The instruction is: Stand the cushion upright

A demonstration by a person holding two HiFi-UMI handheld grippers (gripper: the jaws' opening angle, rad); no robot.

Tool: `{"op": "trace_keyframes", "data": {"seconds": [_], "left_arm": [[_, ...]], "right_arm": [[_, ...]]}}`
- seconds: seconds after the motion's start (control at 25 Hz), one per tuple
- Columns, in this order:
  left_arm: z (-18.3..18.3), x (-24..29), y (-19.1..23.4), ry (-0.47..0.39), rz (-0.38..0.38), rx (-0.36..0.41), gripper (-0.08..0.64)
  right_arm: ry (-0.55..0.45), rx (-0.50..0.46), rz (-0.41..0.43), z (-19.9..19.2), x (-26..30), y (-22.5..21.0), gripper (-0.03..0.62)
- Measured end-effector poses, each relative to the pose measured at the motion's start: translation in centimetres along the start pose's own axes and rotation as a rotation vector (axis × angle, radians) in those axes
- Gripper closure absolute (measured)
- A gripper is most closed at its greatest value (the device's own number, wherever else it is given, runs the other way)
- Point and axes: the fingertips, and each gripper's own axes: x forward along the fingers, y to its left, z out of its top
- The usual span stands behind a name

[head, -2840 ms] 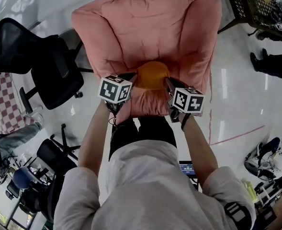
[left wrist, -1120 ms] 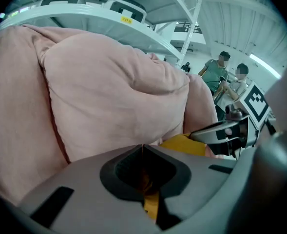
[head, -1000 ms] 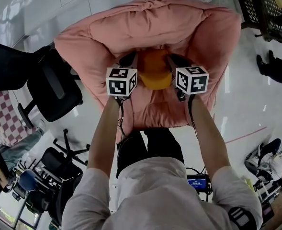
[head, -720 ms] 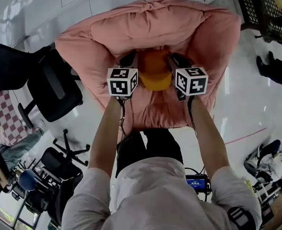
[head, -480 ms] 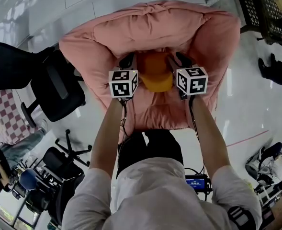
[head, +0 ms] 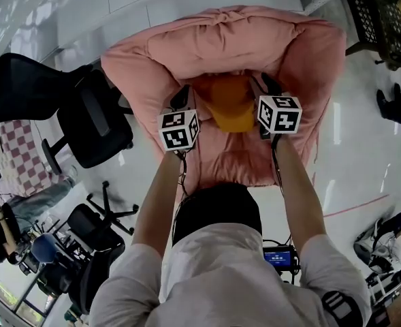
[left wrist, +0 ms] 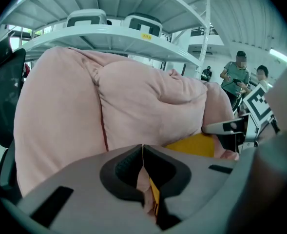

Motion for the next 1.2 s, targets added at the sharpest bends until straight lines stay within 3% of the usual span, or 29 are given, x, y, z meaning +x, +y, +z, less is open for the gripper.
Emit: {"op": "trace_keyframes", "data": {"seconds": [0.48, 0.92, 1.2], "left_arm": [[0.1, -5.7, -2.6, -0.097, -0.015, -0.025, 0.541], [-2.0, -16.2, -6.6, -0.22, -0.065, -0.06, 0.541], [-4.1, -26.0, -8.1, -0.327, -0.088, -0.003, 0.543]], "right_arm": [[-0.155, -0.131, -0.075, 0.9, -7.0, 2.5, 0.445], [-0.238, -0.2, -0.08, -3.2, -16.8, 9.7, 0.549], [-0.328, -0.299, -0.109, -6.0, -24.9, 16.3, 0.584]]}}
